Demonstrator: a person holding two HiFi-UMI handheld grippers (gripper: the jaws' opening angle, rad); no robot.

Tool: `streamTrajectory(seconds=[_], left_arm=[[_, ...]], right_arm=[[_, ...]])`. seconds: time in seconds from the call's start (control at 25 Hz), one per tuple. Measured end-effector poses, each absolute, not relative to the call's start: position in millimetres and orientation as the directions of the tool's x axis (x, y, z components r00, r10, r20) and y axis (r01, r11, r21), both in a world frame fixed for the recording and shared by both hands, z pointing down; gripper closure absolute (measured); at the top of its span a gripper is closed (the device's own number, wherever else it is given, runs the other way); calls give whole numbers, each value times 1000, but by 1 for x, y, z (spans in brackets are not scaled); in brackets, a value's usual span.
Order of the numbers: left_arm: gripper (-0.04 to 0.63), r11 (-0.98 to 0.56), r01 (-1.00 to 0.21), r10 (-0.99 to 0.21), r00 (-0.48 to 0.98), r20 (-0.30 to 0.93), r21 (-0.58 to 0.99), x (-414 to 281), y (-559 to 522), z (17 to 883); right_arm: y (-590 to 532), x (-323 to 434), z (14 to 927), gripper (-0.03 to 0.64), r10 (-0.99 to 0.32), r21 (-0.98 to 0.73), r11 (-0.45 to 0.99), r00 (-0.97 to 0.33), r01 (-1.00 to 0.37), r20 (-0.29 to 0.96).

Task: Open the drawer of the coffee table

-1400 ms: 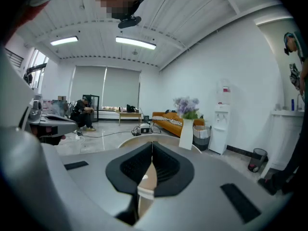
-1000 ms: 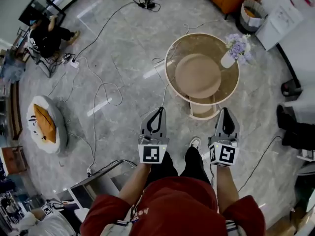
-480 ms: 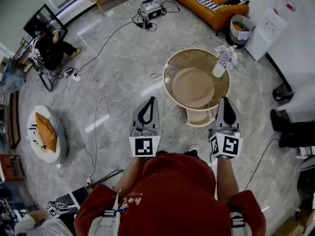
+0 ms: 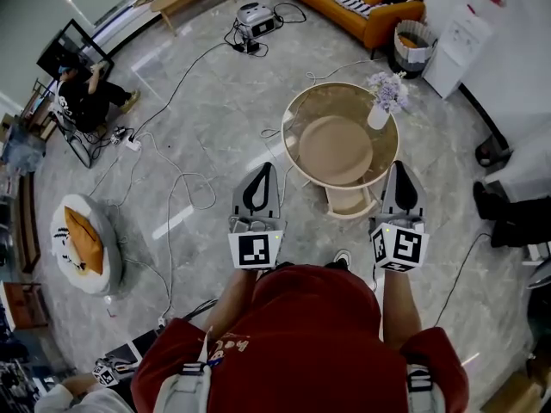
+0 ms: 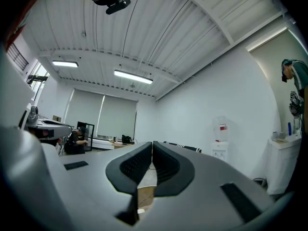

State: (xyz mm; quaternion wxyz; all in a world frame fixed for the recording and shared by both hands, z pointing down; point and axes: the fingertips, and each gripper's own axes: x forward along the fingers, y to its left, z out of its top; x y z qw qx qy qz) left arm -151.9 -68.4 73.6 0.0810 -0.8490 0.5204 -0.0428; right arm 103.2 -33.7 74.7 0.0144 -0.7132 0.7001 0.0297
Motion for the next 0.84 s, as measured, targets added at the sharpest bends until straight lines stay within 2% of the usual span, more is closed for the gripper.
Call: streamTrajectory(seconds=[0.84], left_arm=[[583, -486, -856, -869, 495, -6, -177, -124, -64, 76]], right_arm=[[-38, 112, 77, 594, -999, 43, -16, 14, -999, -47]])
